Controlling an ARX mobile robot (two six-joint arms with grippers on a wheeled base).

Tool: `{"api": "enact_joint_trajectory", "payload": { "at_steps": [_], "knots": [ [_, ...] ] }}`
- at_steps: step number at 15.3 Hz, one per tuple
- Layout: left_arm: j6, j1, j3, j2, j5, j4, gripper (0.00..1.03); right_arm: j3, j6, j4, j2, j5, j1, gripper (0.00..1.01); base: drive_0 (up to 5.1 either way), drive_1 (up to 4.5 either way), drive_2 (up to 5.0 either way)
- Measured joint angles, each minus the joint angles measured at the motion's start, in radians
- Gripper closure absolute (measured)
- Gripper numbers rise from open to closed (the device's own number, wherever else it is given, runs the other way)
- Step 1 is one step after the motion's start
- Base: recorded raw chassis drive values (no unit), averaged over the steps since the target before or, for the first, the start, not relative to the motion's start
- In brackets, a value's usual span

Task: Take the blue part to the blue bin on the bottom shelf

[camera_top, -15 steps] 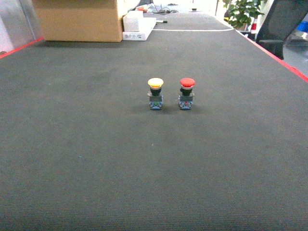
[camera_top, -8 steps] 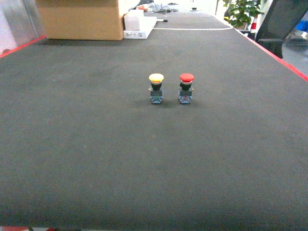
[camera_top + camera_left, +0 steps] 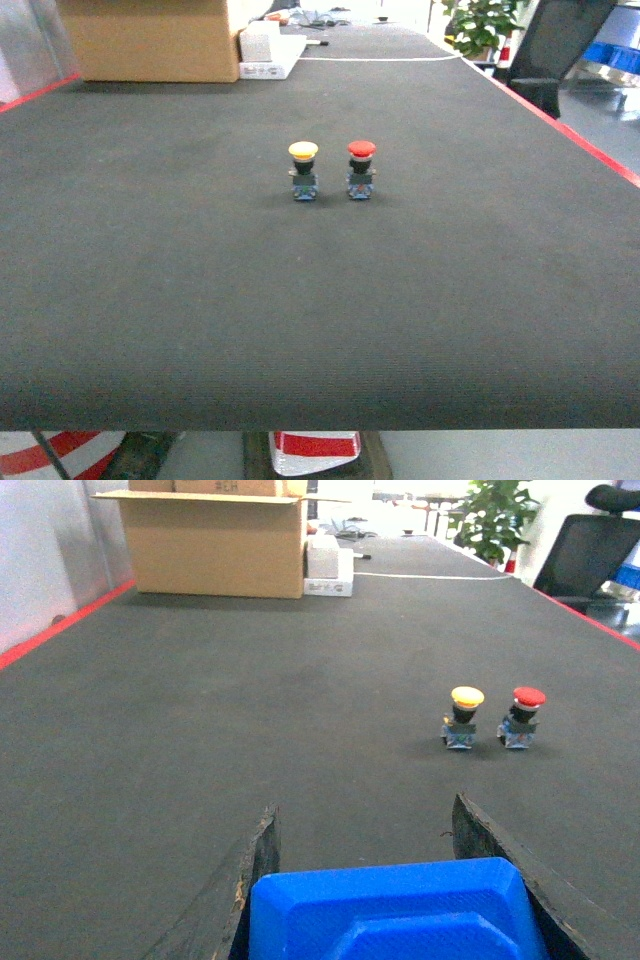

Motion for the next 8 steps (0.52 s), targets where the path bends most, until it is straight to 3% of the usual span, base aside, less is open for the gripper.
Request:
{"api": "enact_joint_trajectory", "payload": {
  "at_steps": [8],
  "knots": [
    [0.000, 0.000, 0.000, 0.001, 0.003, 0.002, 0.59, 0.000, 0.000, 0.000, 0.000, 0.000, 0.000, 0.03, -1.6, -1.64, -1.6]
  ]
}}
